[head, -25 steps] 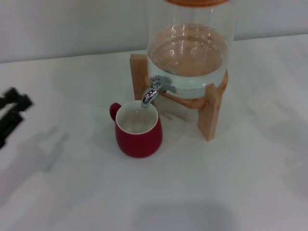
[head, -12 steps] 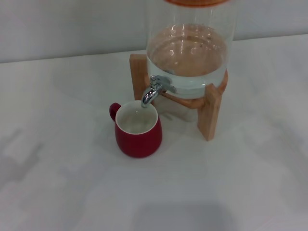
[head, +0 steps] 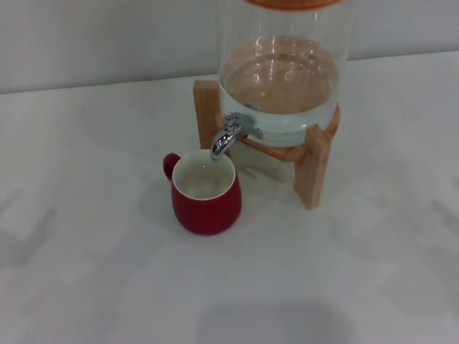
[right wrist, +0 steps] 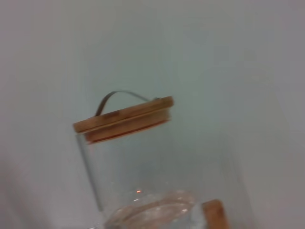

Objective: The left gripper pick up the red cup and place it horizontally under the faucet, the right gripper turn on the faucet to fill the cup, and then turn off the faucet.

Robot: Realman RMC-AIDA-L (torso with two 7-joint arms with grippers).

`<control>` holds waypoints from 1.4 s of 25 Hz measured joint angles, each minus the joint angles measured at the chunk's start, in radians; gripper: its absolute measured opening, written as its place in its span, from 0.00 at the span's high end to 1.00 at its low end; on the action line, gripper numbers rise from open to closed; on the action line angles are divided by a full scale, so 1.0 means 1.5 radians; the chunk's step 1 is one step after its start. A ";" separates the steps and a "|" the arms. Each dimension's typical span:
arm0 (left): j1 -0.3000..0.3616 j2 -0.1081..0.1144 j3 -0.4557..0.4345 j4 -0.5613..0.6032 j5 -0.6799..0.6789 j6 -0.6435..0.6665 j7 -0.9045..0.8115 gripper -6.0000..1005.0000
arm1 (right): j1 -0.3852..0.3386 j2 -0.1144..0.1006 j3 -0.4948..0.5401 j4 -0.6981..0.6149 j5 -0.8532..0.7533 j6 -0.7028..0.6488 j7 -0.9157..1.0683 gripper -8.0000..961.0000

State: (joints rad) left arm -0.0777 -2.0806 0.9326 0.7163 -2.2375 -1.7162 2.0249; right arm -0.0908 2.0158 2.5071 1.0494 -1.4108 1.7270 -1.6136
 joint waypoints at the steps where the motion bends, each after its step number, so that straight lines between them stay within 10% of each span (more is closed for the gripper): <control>1: 0.000 0.000 -0.004 -0.002 0.000 0.000 0.000 0.22 | 0.000 0.000 -0.016 0.010 0.000 0.003 0.007 0.25; 12: -0.002 0.000 -0.009 -0.010 0.002 0.002 -0.001 0.22 | -0.083 0.003 -0.309 0.374 0.035 -0.090 0.101 0.25; 21: -0.002 0.000 -0.009 -0.020 0.000 0.010 0.000 0.22 | -0.147 0.000 -0.541 0.603 -0.105 -0.331 0.171 0.25; 35: -0.001 0.000 -0.009 -0.023 0.002 0.034 0.000 0.22 | -0.015 -0.001 -0.676 0.454 -0.158 -0.506 0.213 0.25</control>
State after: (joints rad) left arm -0.0792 -2.0801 0.9188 0.6826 -2.2344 -1.6653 2.0246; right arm -0.1136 2.0148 1.4931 1.7310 -1.6474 0.9685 -1.2942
